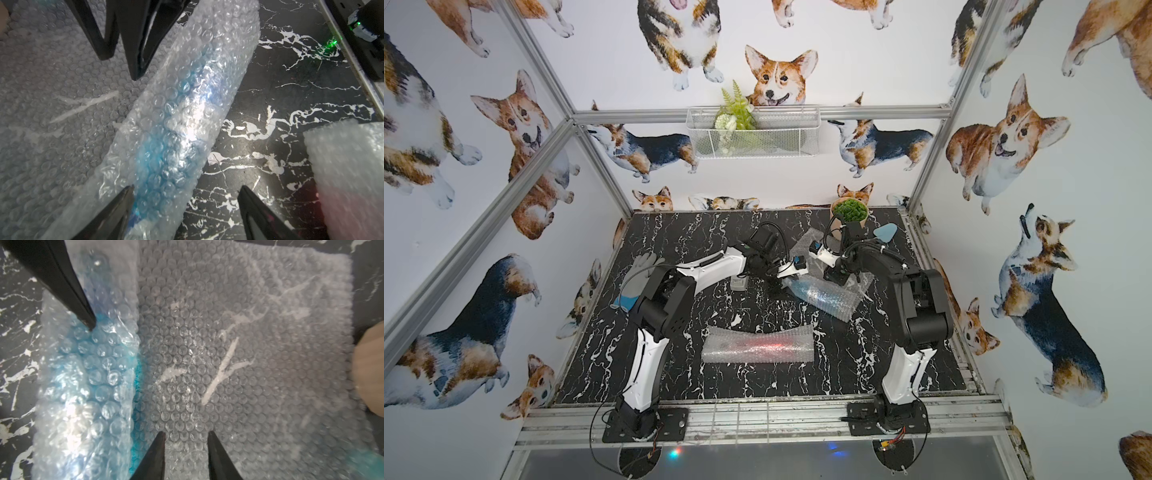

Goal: Wrap wine bottles in bubble wrap
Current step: Wrap the wine bottle in bubble wrap.

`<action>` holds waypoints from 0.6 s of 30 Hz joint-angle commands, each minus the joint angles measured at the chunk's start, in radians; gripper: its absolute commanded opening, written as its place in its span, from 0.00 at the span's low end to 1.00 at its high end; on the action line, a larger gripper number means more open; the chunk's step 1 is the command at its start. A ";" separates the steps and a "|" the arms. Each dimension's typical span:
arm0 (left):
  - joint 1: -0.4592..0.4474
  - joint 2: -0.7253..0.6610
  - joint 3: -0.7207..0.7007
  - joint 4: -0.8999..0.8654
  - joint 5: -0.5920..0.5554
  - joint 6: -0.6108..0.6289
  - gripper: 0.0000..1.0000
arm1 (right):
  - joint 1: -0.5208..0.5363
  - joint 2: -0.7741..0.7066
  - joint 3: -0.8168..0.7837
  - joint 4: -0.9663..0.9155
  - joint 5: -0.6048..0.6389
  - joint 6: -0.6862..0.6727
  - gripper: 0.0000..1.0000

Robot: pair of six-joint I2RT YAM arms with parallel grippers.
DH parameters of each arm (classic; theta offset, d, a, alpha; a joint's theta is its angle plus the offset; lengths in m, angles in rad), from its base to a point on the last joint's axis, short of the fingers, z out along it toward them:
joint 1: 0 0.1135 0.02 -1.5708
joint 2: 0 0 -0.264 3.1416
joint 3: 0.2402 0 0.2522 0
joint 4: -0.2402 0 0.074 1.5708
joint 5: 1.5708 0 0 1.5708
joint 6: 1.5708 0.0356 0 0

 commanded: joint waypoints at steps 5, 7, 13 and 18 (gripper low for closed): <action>0.011 0.029 0.059 -0.087 0.061 0.002 0.81 | -0.016 -0.227 -0.133 0.123 0.055 0.098 0.49; 0.012 0.034 0.067 -0.095 0.065 -0.001 0.81 | -0.017 -0.326 -0.193 0.159 0.025 0.098 0.53; 0.017 0.051 0.100 -0.132 0.081 0.002 0.81 | 0.021 -0.502 -0.338 0.141 -0.113 0.078 0.62; 0.020 0.052 0.101 -0.131 0.089 -0.001 0.81 | 0.140 -0.571 -0.514 0.221 0.012 0.007 0.72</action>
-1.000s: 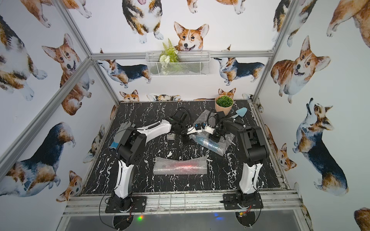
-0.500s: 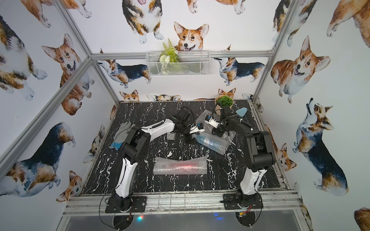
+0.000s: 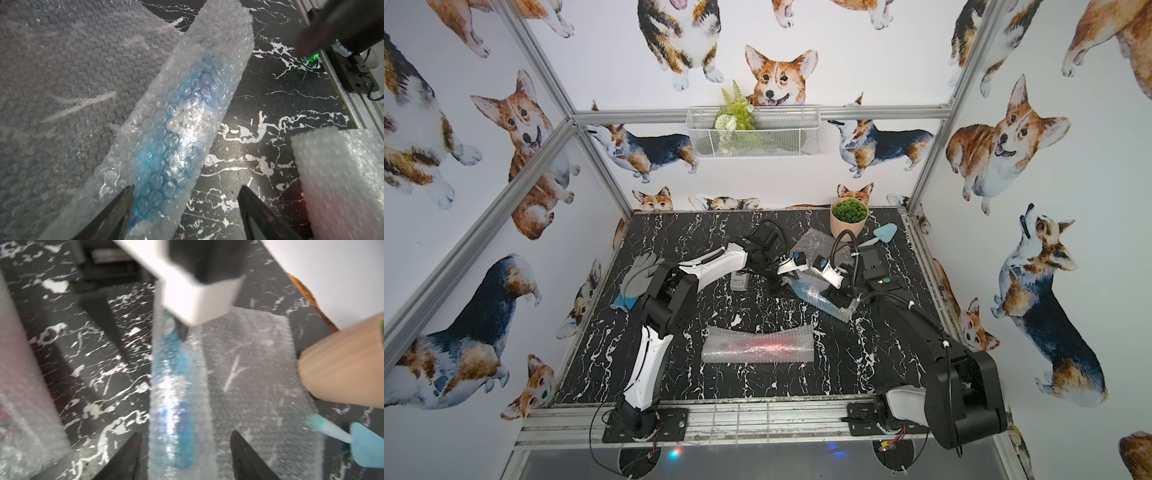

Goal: Wrap wine bottles in bubble wrap
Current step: Wrap the wine bottle in bubble wrap.

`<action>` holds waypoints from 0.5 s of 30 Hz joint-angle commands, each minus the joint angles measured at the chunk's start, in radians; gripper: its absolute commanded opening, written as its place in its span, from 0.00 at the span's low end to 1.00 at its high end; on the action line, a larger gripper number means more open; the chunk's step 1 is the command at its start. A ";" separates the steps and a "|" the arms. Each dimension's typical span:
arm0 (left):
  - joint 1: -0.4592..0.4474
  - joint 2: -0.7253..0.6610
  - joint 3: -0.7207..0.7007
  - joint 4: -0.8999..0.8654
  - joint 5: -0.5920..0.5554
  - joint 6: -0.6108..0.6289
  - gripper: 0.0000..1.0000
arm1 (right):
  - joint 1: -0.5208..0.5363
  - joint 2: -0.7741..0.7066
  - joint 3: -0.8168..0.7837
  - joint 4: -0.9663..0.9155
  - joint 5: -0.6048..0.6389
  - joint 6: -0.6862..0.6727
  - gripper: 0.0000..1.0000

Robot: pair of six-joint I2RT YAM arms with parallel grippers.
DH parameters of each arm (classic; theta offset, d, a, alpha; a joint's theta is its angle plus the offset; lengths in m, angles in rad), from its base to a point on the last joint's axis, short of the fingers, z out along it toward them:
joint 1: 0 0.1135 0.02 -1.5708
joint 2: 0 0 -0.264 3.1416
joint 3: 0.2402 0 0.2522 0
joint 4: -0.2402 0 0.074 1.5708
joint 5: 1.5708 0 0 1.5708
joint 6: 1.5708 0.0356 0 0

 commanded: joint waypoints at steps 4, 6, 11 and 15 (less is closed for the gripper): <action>0.003 0.006 0.010 -0.033 0.030 0.007 0.81 | 0.104 0.048 -0.084 0.175 0.189 -0.097 0.75; 0.003 0.006 0.012 -0.034 0.032 0.007 0.81 | 0.136 0.084 -0.110 0.250 0.259 -0.132 0.76; 0.003 0.008 0.019 -0.043 0.034 0.007 0.81 | 0.145 0.151 -0.102 0.319 0.269 -0.169 0.78; 0.003 0.010 0.022 -0.048 0.040 0.007 0.81 | 0.160 0.198 -0.097 0.373 0.330 -0.228 0.79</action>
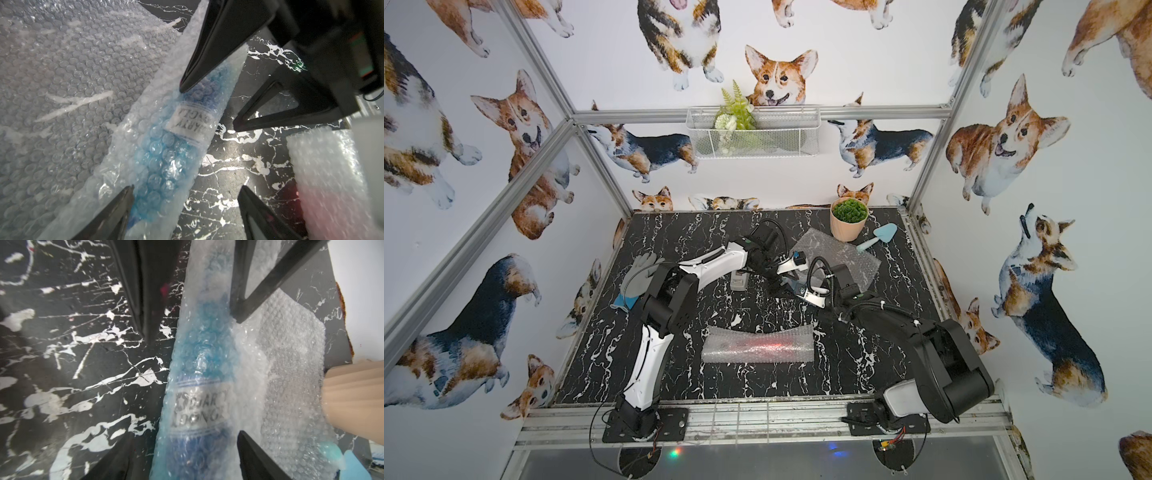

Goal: Wrap wine bottles in bubble wrap
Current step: Wrap the wine bottle in bubble wrap.

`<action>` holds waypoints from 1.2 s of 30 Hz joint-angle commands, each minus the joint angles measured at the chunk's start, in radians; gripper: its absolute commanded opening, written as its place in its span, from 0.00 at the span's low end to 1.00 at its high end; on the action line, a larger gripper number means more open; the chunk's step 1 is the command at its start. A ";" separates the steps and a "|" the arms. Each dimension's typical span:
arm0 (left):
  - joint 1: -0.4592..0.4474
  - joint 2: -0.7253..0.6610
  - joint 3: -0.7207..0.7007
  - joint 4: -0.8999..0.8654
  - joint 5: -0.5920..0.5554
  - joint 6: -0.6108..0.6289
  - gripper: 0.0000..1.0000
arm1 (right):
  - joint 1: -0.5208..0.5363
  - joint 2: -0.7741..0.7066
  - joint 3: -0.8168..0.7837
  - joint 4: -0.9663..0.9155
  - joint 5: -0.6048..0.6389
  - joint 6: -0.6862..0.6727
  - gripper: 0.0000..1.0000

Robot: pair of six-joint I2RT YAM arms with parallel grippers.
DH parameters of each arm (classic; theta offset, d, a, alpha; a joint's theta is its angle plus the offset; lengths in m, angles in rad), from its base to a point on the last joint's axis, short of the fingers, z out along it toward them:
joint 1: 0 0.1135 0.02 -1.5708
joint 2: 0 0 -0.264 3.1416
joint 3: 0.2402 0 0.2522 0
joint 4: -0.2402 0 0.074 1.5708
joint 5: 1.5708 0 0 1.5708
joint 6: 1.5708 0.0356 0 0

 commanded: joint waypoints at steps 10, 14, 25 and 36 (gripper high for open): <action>0.002 0.007 0.026 -0.054 0.044 0.012 0.82 | 0.015 0.082 0.029 0.053 0.074 -0.076 0.76; 0.009 -0.021 0.029 -0.043 0.048 -0.003 0.82 | 0.015 0.097 0.037 0.025 0.079 -0.066 0.71; 0.055 -0.139 0.016 -0.107 -0.001 0.021 0.85 | 0.004 0.144 0.101 -0.088 -0.005 0.030 0.50; 0.074 -0.320 -0.155 -0.149 -0.167 0.105 0.87 | -0.012 0.154 0.208 -0.310 -0.337 0.100 0.49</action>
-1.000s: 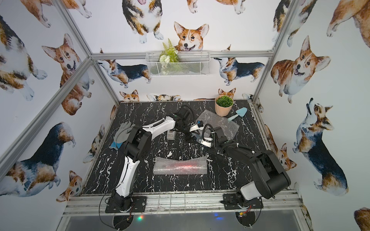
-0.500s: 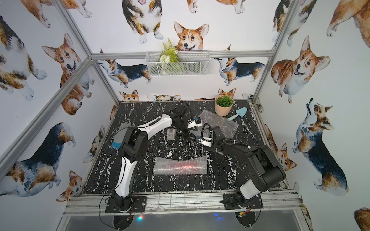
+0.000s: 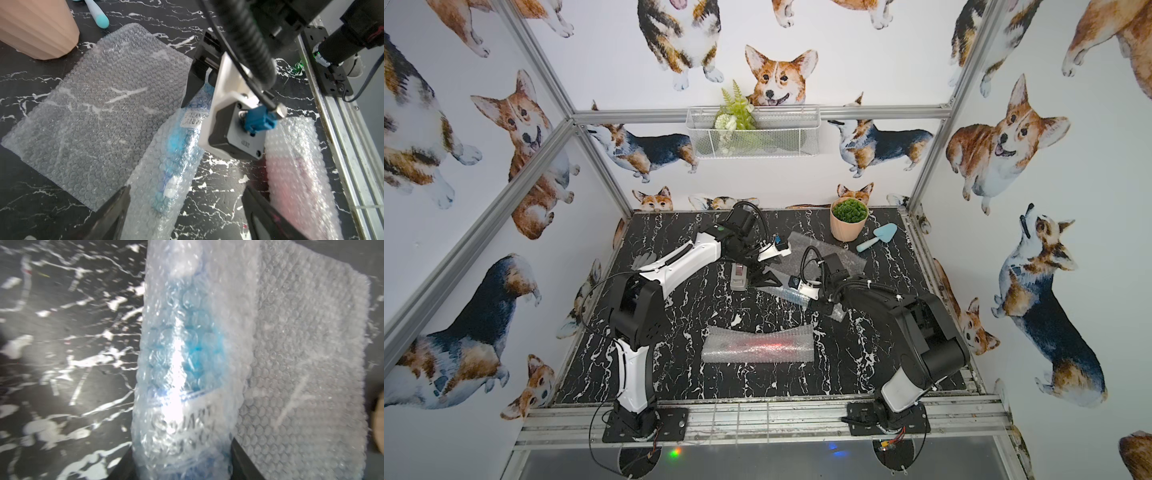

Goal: Wrap wine bottles in bubble wrap
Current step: Wrap the wine bottle in bubble wrap.

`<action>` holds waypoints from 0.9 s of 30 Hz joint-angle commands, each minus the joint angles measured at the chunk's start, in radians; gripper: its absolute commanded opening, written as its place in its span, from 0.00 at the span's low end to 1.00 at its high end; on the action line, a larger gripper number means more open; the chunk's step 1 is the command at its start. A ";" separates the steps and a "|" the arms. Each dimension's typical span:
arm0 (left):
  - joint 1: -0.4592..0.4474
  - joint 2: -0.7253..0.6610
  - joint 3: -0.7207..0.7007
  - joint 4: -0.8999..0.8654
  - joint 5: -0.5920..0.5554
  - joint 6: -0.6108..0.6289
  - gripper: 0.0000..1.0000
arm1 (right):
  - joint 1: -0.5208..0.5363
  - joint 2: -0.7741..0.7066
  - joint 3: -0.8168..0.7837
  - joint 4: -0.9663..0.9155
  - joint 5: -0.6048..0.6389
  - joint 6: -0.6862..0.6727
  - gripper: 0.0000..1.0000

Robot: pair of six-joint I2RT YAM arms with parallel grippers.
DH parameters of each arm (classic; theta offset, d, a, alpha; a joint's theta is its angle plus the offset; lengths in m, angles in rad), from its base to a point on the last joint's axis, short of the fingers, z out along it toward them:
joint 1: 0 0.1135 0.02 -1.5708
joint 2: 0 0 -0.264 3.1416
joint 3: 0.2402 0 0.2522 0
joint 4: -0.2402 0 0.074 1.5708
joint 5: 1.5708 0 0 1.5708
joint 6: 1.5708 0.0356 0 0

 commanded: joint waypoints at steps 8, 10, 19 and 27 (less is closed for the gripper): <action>-0.011 -0.230 -0.302 0.055 -0.169 0.079 0.88 | 0.038 0.009 0.021 -0.193 -0.258 0.033 0.49; -0.021 -0.280 -0.386 0.125 -0.197 0.073 0.88 | 0.038 0.022 0.033 -0.217 -0.276 0.046 0.49; -0.093 -0.211 -0.409 0.207 -0.264 0.156 0.86 | -0.022 0.125 0.137 -0.358 -0.400 0.071 0.52; -0.129 -0.162 -0.440 0.262 -0.315 0.230 0.84 | -0.089 0.280 0.299 -0.548 -0.499 0.035 0.55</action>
